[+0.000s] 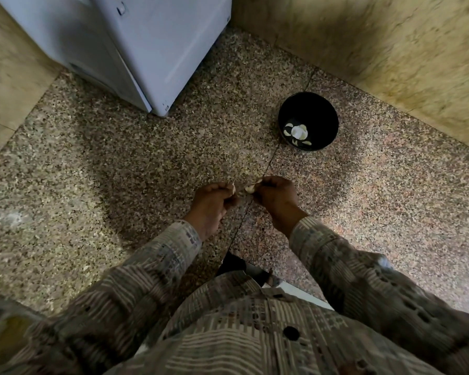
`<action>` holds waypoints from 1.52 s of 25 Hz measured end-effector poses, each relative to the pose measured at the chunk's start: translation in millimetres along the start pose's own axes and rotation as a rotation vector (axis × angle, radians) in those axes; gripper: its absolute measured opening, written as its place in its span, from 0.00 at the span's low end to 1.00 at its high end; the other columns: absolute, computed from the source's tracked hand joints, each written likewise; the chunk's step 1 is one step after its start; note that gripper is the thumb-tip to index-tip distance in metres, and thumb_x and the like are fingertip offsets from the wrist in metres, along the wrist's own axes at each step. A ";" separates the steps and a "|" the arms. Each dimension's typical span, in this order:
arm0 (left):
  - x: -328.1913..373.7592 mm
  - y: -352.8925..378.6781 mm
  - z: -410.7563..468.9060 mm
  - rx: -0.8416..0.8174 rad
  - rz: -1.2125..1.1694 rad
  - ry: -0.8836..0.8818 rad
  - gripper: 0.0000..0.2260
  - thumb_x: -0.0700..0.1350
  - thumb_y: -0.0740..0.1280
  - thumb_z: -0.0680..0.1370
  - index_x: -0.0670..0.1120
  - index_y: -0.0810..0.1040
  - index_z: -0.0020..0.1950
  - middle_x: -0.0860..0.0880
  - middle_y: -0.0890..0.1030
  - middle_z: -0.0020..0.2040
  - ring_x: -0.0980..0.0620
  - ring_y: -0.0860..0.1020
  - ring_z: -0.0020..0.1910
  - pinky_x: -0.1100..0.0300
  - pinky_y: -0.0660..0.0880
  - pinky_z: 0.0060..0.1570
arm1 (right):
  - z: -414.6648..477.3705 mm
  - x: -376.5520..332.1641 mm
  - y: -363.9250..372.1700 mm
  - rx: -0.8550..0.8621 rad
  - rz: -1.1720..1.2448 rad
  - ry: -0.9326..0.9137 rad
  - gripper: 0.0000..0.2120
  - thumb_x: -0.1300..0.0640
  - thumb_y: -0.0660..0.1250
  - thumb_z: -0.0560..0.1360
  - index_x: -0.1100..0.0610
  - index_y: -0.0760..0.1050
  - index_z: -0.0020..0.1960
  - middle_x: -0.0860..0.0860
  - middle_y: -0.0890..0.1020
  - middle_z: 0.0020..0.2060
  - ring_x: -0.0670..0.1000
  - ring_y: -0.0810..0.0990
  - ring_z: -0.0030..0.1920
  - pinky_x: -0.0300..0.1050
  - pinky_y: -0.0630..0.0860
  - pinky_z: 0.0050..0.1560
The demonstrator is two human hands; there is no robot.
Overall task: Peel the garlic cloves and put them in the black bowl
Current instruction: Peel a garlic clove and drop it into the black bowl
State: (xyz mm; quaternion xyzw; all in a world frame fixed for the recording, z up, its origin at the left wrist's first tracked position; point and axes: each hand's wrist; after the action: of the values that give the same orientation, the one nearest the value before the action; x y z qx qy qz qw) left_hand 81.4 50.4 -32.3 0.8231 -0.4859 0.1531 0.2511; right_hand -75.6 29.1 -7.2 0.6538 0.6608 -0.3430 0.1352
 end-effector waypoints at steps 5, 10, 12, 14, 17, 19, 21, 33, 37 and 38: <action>-4.3 0.5 -5.5 -0.090 0.052 -0.049 0.05 0.32 0.66 0.81 0.38 0.81 0.51 0.43 0.83 0.51 0.47 0.83 0.50 0.55 0.82 0.51 | -6.3 -2.2 -4.0 0.086 -0.233 -0.153 0.02 0.52 0.77 0.73 0.47 0.84 0.42 0.48 0.87 0.39 0.54 0.87 0.40 0.56 0.86 0.44; -16.6 6.3 -11.1 -0.149 0.048 -0.009 0.07 0.31 0.67 0.80 0.39 0.83 0.54 0.42 0.87 0.51 0.45 0.85 0.52 0.56 0.82 0.49 | -28.5 4.1 -13.1 -0.162 -0.273 -0.192 0.04 0.56 0.78 0.73 0.52 0.86 0.47 0.48 0.88 0.39 0.48 0.87 0.41 0.43 0.85 0.43; -20.4 8.0 -8.9 -0.061 0.046 0.000 0.07 0.32 0.70 0.78 0.41 0.84 0.53 0.42 0.87 0.49 0.44 0.85 0.51 0.53 0.82 0.49 | -23.2 7.9 -17.0 -0.143 -0.090 -0.088 0.03 0.63 0.76 0.74 0.59 0.85 0.48 0.55 0.88 0.41 0.54 0.87 0.43 0.47 0.86 0.46; -21.6 8.9 -6.2 0.040 0.261 0.138 0.06 0.36 0.74 0.75 0.45 0.86 0.49 0.45 0.87 0.44 0.47 0.84 0.44 0.52 0.82 0.47 | -18.7 13.1 -22.4 -0.145 0.119 0.032 0.04 0.70 0.71 0.77 0.65 0.82 0.50 0.59 0.86 0.41 0.59 0.85 0.45 0.54 0.85 0.50; -16.4 13.5 -4.5 0.105 0.873 0.482 0.10 0.46 0.78 0.73 0.49 0.87 0.54 0.52 0.87 0.46 0.56 0.83 0.43 0.61 0.78 0.47 | -17.8 18.9 -34.0 -0.160 0.237 0.084 0.05 0.72 0.67 0.79 0.67 0.81 0.50 0.60 0.85 0.41 0.58 0.85 0.45 0.57 0.84 0.53; -11.7 18.2 -6.7 0.088 1.062 0.599 0.14 0.47 0.76 0.75 0.48 0.85 0.60 0.51 0.87 0.52 0.56 0.82 0.48 0.65 0.75 0.50 | -16.7 22.7 -39.3 -0.142 0.244 0.094 0.06 0.72 0.67 0.79 0.64 0.81 0.49 0.60 0.86 0.42 0.56 0.85 0.44 0.52 0.85 0.50; -11.0 17.8 -8.1 0.092 1.107 0.711 0.17 0.46 0.75 0.75 0.49 0.83 0.64 0.50 0.86 0.56 0.53 0.83 0.53 0.61 0.77 0.54 | -14.5 24.7 -41.9 -0.110 0.260 0.105 0.05 0.71 0.67 0.79 0.65 0.81 0.51 0.63 0.85 0.46 0.56 0.85 0.44 0.49 0.85 0.46; -30.3 34.7 -26.2 -0.078 0.601 0.374 0.05 0.40 0.72 0.78 0.44 0.87 0.46 0.44 0.85 0.36 0.52 0.81 0.33 0.58 0.78 0.37 | -28.1 21.3 -46.0 -0.214 0.265 -0.005 0.05 0.70 0.71 0.77 0.62 0.83 0.49 0.59 0.86 0.41 0.54 0.85 0.41 0.46 0.85 0.42; -21.0 29.4 -22.3 -0.095 1.247 0.559 0.10 0.47 0.72 0.76 0.45 0.83 0.36 0.51 0.78 0.29 0.52 0.79 0.33 0.60 0.72 0.36 | -25.4 30.6 -53.0 -0.063 -0.407 -0.293 0.06 0.60 0.74 0.77 0.52 0.86 0.51 0.47 0.86 0.41 0.44 0.83 0.38 0.30 0.76 0.33; -21.1 29.7 -20.8 -0.088 1.347 0.578 0.12 0.48 0.71 0.76 0.45 0.81 0.34 0.50 0.79 0.29 0.49 0.80 0.34 0.58 0.73 0.36 | -24.2 32.5 -51.7 -0.020 -0.444 -0.328 0.06 0.59 0.74 0.77 0.50 0.86 0.52 0.44 0.86 0.41 0.42 0.82 0.38 0.28 0.73 0.32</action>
State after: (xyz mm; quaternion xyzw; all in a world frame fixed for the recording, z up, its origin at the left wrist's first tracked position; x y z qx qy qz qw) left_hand 45.0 65.4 -17.7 0.2620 -0.8063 0.4658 0.2536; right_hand -122.1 74.0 4.4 0.4272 0.7605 -0.4590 0.1685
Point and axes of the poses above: each hand's wrist, its own z-axis towards the middle knuckle, its own y-axis out of the palm, x = y × z
